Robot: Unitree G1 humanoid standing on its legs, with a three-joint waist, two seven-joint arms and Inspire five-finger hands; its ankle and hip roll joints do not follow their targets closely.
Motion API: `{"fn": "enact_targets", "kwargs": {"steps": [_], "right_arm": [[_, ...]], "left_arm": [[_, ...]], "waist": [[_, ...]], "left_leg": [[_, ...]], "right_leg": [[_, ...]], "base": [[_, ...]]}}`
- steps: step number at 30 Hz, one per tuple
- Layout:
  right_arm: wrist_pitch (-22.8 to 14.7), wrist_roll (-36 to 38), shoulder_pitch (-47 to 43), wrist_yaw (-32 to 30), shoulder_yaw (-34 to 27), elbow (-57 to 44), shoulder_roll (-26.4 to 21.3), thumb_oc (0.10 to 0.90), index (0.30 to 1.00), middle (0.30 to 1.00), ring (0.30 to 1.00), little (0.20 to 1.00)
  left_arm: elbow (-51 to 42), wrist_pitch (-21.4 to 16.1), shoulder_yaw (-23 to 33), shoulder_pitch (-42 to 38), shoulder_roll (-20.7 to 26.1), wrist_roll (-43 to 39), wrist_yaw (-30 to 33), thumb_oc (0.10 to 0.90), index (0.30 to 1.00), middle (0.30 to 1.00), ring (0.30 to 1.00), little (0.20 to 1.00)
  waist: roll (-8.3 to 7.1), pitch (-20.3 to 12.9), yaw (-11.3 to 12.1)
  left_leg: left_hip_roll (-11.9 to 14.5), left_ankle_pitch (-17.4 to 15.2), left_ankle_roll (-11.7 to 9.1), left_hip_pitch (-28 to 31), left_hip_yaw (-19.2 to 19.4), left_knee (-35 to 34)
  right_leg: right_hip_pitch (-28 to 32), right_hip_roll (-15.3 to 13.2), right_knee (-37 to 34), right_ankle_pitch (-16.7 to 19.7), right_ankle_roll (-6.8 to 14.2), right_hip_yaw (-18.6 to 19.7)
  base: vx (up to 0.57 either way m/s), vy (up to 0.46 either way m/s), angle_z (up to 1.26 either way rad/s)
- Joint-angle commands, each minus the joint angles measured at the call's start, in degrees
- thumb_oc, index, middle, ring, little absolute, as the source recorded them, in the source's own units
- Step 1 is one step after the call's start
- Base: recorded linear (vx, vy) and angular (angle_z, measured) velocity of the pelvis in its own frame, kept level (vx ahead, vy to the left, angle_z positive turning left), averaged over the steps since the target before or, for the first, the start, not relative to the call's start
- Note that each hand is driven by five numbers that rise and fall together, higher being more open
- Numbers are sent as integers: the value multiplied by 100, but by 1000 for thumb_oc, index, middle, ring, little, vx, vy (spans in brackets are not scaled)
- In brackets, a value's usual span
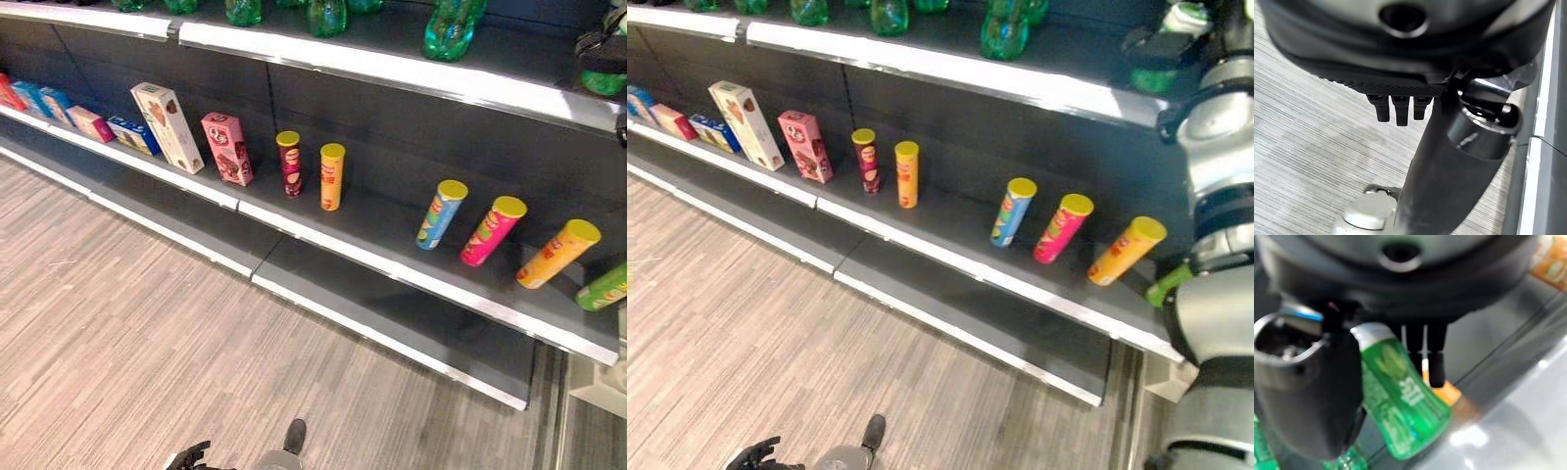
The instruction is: Put the goods on the table back onto the shelves and tidy them up.
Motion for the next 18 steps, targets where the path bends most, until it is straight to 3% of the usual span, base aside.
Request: {"fn": "enact_targets", "kwargs": {"steps": [1,18], "right_arm": [[-287,-89,-1220,-299,577,-306,-425,400,300,300,300,300],[-262,-264,-1372,-185,941,-85,-363,400,300,300,300,300]], "left_arm": [[-11,-238,-292,-369,434,-156,137,800,900,900,900,900],[-18,-272,-382,-415,364,-125,171,800,900,900,900,900]], "waist": [[-336,-58,73],[-441,-19,22]], "left_leg": [[109,-559,-362,147,130,13],[133,-625,-355,226,177,13]], "right_leg": [[426,-102,103,-344,302,205],[498,-69,92,-419,294,194]], "base": [[34,-37,16],[9,-2,2]]}}
